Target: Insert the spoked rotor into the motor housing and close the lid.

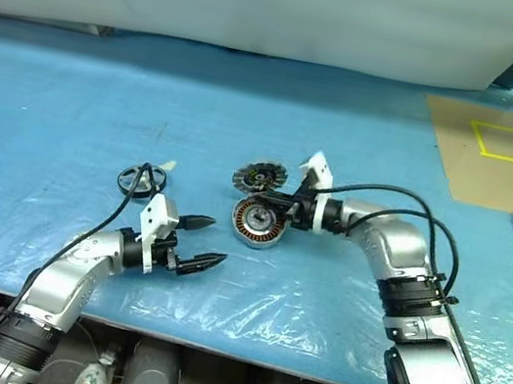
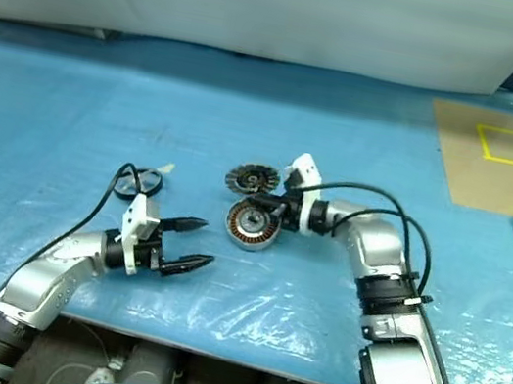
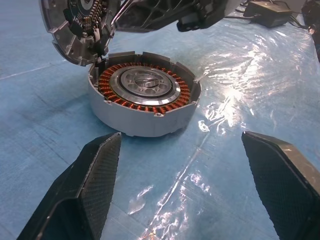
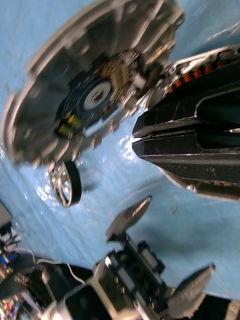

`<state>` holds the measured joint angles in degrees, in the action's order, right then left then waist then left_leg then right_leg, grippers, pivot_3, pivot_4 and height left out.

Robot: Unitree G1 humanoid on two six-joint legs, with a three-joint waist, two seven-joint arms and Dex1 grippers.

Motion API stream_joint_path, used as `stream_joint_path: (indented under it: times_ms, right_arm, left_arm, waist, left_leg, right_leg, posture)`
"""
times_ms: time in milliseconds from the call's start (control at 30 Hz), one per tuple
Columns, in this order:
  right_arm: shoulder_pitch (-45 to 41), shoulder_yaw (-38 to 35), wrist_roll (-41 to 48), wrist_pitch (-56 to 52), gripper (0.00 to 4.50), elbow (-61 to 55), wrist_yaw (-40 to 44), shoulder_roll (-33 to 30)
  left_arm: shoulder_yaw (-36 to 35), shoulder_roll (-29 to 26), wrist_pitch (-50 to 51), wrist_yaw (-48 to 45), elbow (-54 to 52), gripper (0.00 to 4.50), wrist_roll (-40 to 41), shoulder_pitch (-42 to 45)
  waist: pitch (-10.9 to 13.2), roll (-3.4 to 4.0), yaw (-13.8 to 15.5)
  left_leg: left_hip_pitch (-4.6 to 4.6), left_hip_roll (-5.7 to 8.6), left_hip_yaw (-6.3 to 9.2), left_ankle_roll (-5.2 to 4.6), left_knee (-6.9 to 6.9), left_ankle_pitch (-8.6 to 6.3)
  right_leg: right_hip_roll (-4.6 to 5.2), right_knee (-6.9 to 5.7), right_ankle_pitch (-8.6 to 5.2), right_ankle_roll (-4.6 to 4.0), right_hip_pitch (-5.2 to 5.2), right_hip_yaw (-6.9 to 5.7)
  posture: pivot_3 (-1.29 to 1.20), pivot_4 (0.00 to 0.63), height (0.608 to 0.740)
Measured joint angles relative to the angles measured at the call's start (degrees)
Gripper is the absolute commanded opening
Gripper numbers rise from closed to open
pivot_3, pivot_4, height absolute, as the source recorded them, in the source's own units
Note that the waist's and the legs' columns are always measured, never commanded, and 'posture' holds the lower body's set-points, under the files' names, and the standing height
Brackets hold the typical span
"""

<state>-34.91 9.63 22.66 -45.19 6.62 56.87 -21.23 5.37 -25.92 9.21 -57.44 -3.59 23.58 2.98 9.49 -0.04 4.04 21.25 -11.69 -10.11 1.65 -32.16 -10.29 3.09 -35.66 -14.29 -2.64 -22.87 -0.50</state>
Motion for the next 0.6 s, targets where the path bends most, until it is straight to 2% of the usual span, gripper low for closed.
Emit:
stream_joint_path:
  times_ms: [133, 300, 433, 600]
  right_arm:
    - [4.0, 5.4, -3.2, 2.9, 0.03, -1.1, 0.7, -2.3]
    - [3.9, 8.3, -7.4, 8.5, 0.03, -1.3, 0.0, -3.7]
    - [2.9, 5.7, -5.4, 5.9, 0.03, 1.4, -0.4, -1.6]
    - [-0.5, -2.2, 1.8, -2.8, 0.03, 3.8, -0.9, 0.5]
  left_arm:
    - [-0.1, 0.0, 0.4, 0.1, -0.1, 4.04, 0.0, 0.1]
    - [0.0, 0.0, 0.6, 0.1, -0.2, 4.04, 0.0, 0.4]
    - [0.0, 0.2, -0.3, -0.6, 1.5, 4.04, -0.1, 0.5]
    - [-0.1, 0.3, -1.9, -1.8, 4.6, 4.04, -0.5, 0.7]
  waist:
    - [0.0, 0.01, 0.0]
    - [0.0, -0.03, -0.1]
    - [0.0, -0.03, -0.3]
    - [0.0, 0.00, 0.0]
  left_leg:
    - [0.24, -0.02, -0.01, 0.01, 0.01, 0.00]
    - [-0.13, -0.03, 0.00, 0.01, 0.00, -0.02]
    - [-0.23, -0.02, 0.00, -0.07, -0.07, -0.06]
    - [-0.03, -0.02, -0.01, -0.01, -0.08, 0.00]
  right_leg:
    - [0.00, -0.01, 0.00, 0.00, -0.19, -0.13]
    - [0.00, 0.03, -0.03, -0.02, 0.11, -0.04]
    - [0.00, -0.03, -0.02, -0.02, 0.13, 0.08]
    - [0.00, -0.01, -0.01, -0.04, 0.00, 0.05]
  posture:
    - [0.00, 0.150, 0.740]
    - [0.00, 0.150, 0.740]
    - [0.00, 0.150, 0.740]
    - [0.00, 0.150, 0.740]
